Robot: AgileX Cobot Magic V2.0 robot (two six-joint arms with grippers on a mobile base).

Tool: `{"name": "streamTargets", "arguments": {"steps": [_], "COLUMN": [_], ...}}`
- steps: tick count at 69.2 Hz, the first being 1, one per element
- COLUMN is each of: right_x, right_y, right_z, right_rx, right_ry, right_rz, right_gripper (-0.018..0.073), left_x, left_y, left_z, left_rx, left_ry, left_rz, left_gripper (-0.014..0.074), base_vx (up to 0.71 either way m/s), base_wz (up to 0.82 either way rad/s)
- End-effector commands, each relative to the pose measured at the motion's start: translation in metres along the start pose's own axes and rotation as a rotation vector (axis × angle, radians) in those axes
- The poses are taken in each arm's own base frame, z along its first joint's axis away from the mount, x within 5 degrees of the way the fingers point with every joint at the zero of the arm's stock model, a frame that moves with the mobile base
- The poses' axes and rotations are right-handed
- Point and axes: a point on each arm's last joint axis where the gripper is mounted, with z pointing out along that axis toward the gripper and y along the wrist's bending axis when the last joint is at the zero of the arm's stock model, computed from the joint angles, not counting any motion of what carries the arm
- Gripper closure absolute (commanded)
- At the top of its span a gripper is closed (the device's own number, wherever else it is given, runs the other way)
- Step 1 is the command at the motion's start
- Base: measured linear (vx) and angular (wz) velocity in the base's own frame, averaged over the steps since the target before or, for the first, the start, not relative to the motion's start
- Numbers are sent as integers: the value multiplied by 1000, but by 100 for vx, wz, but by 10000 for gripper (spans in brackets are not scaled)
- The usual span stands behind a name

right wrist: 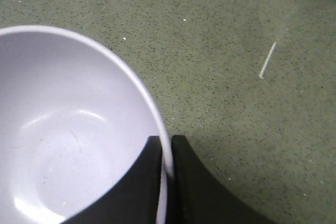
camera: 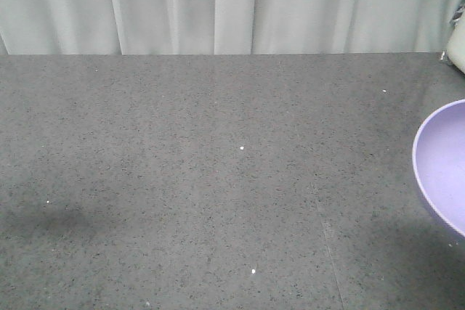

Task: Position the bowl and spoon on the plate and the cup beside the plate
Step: 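Drive the base to the counter with the light blue plate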

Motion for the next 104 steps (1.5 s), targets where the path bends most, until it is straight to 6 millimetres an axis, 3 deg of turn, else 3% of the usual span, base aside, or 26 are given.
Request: {"name": "streamTargets", "arguments": {"steps": [1,104], "right_x": [-11,-11], "right_y": [0,0], "right_z": [-6,-6], "right_rx": [3,3], "right_ry": [-92,-92], "right_rz": [3,3], "right_gripper": [565,565], "left_x": [-8,-8], "left_y": [0,0], "left_z": [-13,-13], "left_rx": [20,20], "left_ry": [-92,-92], "left_rz": [-1,-1], "left_gripper": [603,603], "base_vx": [-5,-6], "base_wz": [-19,-43]}}
